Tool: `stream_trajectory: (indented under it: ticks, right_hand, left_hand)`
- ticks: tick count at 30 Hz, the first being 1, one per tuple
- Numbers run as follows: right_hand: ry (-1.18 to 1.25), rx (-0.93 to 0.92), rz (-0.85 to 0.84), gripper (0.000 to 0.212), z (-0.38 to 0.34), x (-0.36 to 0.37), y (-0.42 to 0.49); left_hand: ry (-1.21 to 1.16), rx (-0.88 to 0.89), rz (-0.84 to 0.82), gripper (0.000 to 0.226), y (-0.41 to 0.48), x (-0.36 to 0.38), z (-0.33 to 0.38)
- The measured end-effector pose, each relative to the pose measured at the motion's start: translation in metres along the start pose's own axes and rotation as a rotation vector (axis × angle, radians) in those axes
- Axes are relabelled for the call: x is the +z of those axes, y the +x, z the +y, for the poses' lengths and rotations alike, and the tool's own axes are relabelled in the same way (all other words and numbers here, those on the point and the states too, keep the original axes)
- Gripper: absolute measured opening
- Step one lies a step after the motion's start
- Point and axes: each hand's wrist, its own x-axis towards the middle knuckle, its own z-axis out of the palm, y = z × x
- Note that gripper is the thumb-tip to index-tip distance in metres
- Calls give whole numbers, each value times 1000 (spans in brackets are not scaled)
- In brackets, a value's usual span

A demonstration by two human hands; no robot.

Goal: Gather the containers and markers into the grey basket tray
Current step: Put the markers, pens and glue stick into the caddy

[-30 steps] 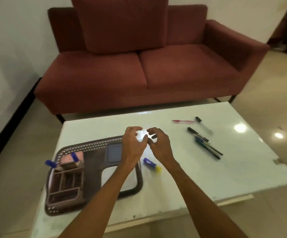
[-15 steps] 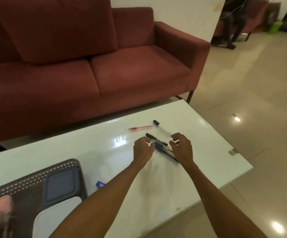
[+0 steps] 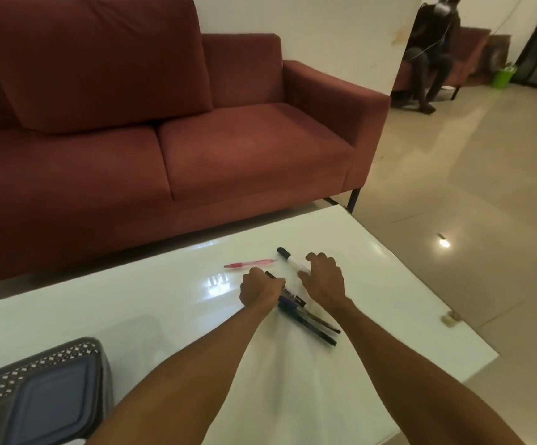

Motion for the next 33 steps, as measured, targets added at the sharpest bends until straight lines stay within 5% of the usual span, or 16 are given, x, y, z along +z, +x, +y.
stream_trajectory:
  ticks: [7, 13, 19, 24, 33]
  right_hand:
    - [-3, -22, -30, 18, -7, 14, 4]
    - [237, 130, 56, 10, -25, -9, -22]
    - [566, 56, 100, 14, -79, -55, -80]
    - [880, -58, -14, 27, -163, -84, -149]
    - [985, -344, -313, 25, -314, -68, -279]
  left_hand:
    - [-219, -42, 3, 29, -4, -7, 5]
    - [-348, 104, 34, 19, -21, -38, -8]
    - [-512, 253, 57, 33, -67, -113, -40]
    - [-593, 308, 120, 38, -124, -203, -93]
    - [-542, 233, 435, 24, -218, -351, -238]
